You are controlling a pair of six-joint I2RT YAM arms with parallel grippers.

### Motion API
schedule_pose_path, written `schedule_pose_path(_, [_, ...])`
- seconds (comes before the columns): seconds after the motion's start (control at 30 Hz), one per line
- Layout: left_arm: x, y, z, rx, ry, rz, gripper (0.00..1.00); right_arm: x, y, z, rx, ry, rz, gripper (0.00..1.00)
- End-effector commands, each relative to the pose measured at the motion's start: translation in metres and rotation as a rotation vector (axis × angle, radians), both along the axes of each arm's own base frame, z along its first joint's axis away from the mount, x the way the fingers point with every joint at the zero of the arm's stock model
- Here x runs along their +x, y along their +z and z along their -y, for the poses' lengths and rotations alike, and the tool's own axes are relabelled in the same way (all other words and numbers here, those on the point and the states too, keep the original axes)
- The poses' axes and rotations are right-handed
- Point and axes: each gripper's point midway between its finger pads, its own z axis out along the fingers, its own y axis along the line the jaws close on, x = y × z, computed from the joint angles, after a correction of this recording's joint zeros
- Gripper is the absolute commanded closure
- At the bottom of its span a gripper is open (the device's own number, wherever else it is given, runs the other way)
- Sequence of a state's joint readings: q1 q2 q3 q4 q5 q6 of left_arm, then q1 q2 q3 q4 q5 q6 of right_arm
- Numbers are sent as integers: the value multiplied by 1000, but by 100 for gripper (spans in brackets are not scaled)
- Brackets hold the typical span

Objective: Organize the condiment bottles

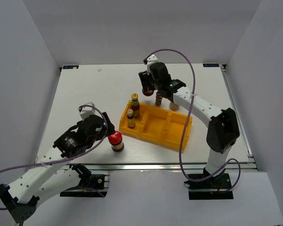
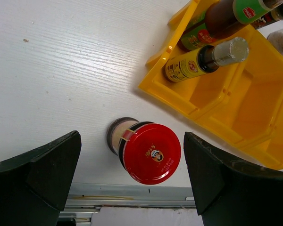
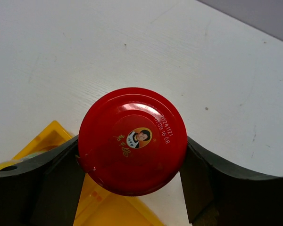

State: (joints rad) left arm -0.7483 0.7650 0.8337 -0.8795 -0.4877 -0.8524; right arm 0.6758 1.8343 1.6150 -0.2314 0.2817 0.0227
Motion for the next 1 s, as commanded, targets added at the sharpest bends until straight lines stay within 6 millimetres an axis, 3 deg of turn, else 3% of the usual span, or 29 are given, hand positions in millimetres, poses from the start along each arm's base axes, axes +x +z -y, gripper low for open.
schedule_pose_path(0.0, [3, -1, 3, 0, -12, 11, 2, -3, 95, 6, 157, -23, 215, 61])
schedule_pose_path(0.13, [4, 0, 4, 2, -15, 10, 2, -28, 100, 21, 188, -22, 193, 61])
schedule_pose_path(0.17, [4, 0, 4, 3, -16, 10, 2, -39, 113, 27, 219, -18, 203, 61])
schedule_pose_path(0.2, [4, 0, 4, 3, -17, 12, 2, -46, 97, 31, 206, -16, 169, 61])
schedule_pose_path(0.27, [5, -1, 5, 0, -17, 16, 2, -63, 103, 39, 237, -2, 166, 61])
schedule_pose_path(0.3, [5, -1, 5, -1, -21, 16, 2, -71, 87, 43, 229, -7, 126, 61])
schedule_pose_path(0.4, [5, 0, 10, -6, -44, 9, 2, -91, 72, 58, 233, -22, 89, 61])
schedule_pose_path(0.6, [9, 1, 15, -2, -53, 1, 2, -126, 53, 57, 279, 75, 35, 62])
schedule_pose_path(0.73, [9, 0, 18, -4, -63, -4, 2, -135, 42, 53, 282, 114, 4, 63])
schedule_pose_path(0.97, [7, -2, 20, -4, -81, -19, 2, -127, 25, 48, 260, 105, -2, 63])
